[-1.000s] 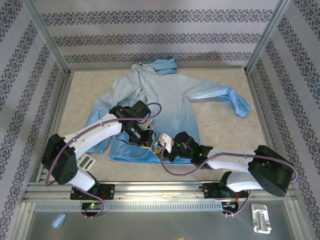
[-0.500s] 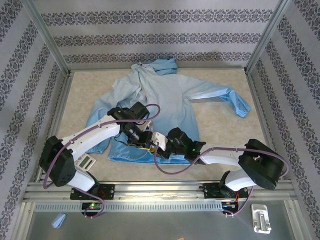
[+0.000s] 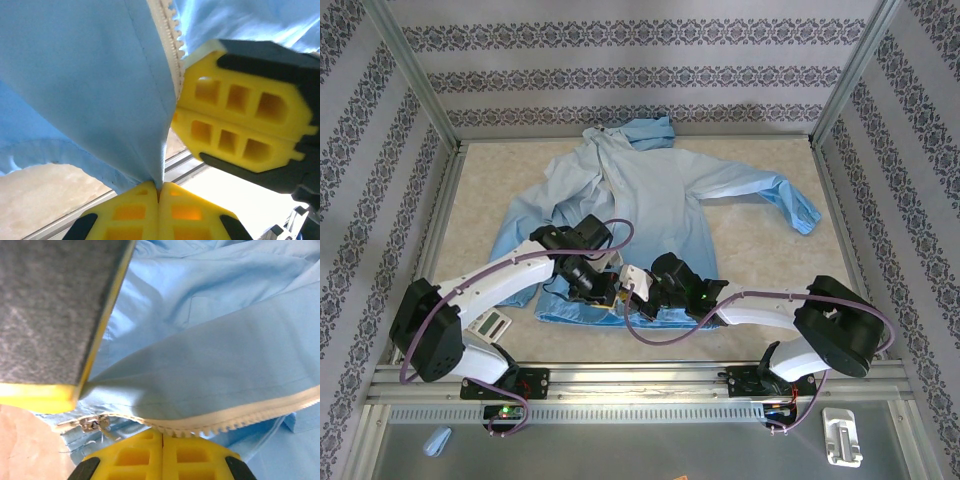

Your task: Zip up the jacket

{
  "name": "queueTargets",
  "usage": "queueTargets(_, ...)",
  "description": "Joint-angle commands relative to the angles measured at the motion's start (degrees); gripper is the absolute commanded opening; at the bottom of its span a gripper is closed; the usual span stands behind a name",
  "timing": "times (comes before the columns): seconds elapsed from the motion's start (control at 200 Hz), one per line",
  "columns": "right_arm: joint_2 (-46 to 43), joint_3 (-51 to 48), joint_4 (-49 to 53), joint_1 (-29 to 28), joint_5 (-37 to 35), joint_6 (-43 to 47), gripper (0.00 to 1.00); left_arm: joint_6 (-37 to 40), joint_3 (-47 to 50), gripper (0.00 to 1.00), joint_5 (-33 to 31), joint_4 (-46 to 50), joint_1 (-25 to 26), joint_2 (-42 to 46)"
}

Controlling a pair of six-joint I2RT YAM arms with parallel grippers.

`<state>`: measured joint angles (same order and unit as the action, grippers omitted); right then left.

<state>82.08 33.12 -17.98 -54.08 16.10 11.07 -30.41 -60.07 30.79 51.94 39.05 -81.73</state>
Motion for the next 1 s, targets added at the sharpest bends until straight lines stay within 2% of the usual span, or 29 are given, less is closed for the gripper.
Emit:
queueTargets(0.0,-1.58,0.95,-0.20,0.52,-0.27,-2.71,0.00,-1.22,1.36,0.00,-1.07,-0.85,0.94,2.59)
queueTargets(0.135,-2.09,-0.49,-0.59,0.34,2.88,-1.77,0.00,-1.38,2.50,0.00,-0.75,-2.32,0.86,3.38)
queueTargets(0.185,-2.53,-1.09,-0.32,0.21,3.62,-1.03,0.11,-1.22,2.62,0.00,-0.64,-2.70,0.85,3.47)
queueTargets(0.28,-3.61,-1.58,1.06,-0.34,4.76,0.71,0.21,-0.89,2.21,0.00,-0.42,-2.63,0.85,3.45)
queueTargets(0.445,-3.81,-1.89,2.05,-1.62,4.77,4.07,0.30,-0.04,1.13,0.00,-0.19,-2.16,0.88,3.44)
queueTargets(0.655,-0.56,-0.66,1.81,-2.85,3.70,7.84,0.31,0.33,0.91,0.00,0.34,-1.97,0.86,3.42)
queueTargets(0.994,2.80,0.36,-0.48,-3.61,1.22,8.71,0.31,0.36,0.34,0.00,0.42,-1.57,0.85,3.64)
